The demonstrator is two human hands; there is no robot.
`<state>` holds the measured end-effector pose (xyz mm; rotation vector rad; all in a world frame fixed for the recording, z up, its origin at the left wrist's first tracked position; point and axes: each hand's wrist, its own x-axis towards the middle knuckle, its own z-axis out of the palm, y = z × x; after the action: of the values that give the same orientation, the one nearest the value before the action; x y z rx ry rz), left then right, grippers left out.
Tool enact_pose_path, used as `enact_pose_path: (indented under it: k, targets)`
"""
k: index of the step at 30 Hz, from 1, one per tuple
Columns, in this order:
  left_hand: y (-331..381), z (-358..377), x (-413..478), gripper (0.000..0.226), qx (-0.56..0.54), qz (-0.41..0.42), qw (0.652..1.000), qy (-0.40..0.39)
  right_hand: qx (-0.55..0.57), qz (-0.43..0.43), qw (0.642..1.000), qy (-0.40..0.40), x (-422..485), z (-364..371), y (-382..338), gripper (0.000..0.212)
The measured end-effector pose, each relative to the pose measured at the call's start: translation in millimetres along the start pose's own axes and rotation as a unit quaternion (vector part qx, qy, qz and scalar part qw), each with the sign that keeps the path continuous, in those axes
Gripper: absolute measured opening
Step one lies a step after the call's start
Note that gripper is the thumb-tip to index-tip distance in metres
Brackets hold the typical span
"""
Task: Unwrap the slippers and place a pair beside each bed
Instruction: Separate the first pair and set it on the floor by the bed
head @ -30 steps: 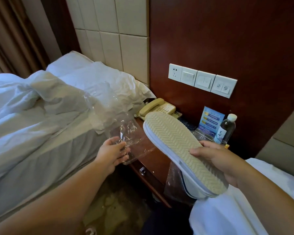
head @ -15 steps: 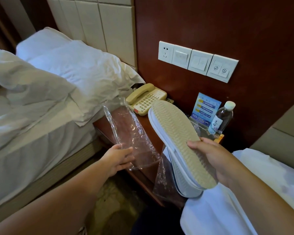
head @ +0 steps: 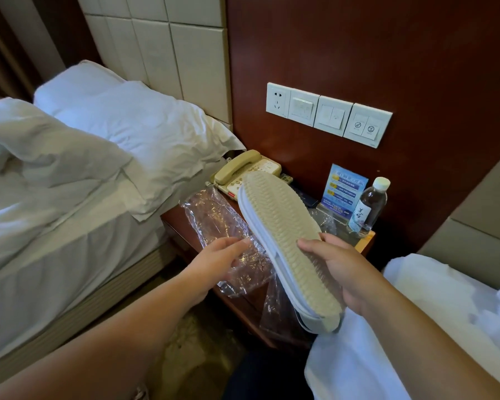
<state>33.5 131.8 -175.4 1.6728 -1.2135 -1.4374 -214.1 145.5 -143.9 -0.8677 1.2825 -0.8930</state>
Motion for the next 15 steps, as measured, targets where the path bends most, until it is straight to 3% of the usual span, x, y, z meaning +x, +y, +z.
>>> enact_pose_path:
  k: [3, 6, 9, 15]
  targets:
    - [19.6, 13.9, -26.6, 0.045, -0.050, 0.037, 0.996, -0.068, -0.014, -0.026, 0.999, -0.013, -10.9, 13.7, -5.1, 0.050]
    - [32.8, 22.7, -50.8, 0.033, -0.087, 0.048, 0.992, -0.074, -0.017, -0.048, 0.999, -0.007, -24.3, 24.7, -8.8, 0.035]
    - [36.9, 22.6, -73.2, 0.029, -0.149, 0.051, 0.983, -0.092, -0.026, -0.072, 0.997, -0.003, -38.8, 34.5, -10.1, 0.033]
    - [30.3, 3.0, -103.6, 0.028, -0.157, 0.090, 0.978, -0.106, -0.061, -0.115, 0.991, -0.013, -74.1, 60.8, -16.9, 0.038]
